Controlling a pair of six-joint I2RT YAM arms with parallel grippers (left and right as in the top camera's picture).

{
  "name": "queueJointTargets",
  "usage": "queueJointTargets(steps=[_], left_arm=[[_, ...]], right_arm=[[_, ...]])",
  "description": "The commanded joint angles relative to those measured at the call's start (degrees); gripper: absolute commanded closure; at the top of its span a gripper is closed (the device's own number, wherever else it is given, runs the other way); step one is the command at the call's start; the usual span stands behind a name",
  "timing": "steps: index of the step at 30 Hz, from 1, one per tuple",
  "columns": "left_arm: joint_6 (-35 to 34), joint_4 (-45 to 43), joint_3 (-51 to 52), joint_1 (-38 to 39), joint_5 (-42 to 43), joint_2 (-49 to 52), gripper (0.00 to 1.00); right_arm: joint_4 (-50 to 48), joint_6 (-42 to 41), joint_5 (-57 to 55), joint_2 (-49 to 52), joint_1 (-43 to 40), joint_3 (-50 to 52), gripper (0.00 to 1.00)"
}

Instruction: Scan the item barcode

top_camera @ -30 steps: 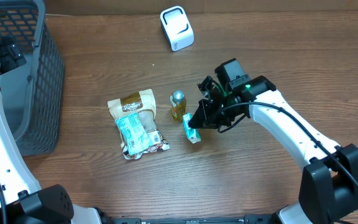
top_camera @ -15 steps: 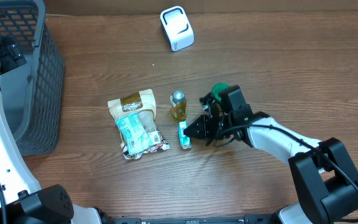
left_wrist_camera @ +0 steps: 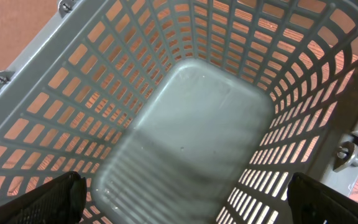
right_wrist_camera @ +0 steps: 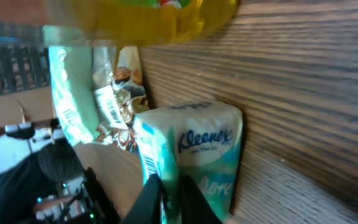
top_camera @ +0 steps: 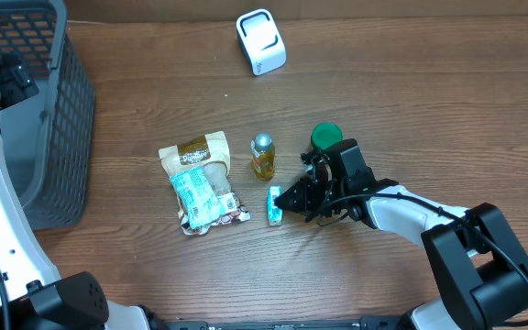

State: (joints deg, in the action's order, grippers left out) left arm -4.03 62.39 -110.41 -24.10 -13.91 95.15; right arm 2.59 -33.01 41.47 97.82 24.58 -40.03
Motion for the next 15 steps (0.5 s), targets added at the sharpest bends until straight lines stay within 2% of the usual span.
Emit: queueJointTargets(steps=[1, 5, 7, 9, 11, 15], left_arm=[[1.1, 0.0, -0.8, 0.1, 0.4, -0.1, 0.0], [1.1, 0.0, -0.8, 0.1, 0.4, -0.1, 0.0], [1.1, 0.0, -0.8, 0.1, 0.4, -0.1, 0.0], [1.1, 0.0, -0.8, 0.1, 0.4, -0.1, 0.01], [1.1, 0.0, -0.8, 0.1, 0.4, -0.1, 0.0], [1.1, 0.0, -0.8, 0.1, 0.4, -0.1, 0.01]], right_arm=[[-0.2, -0.2, -1.6, -0.6, 0.0, 0.4, 0.81], [0.1, -0.2, -1.5, -0.7, 0.0, 0.0, 0.66], [1.7, -0.2, -1.6, -1.1, 0.0, -1.1, 0.61], [4.4, 0.0, -2.1, -2.0, 0.0, -3.2, 0.5], [7.4, 0.3, -3.9, -2.8, 0.0, -5.0, 0.43], [15.4, 0.5, -9.6, -4.1, 0.5, -10.4, 0.41]])
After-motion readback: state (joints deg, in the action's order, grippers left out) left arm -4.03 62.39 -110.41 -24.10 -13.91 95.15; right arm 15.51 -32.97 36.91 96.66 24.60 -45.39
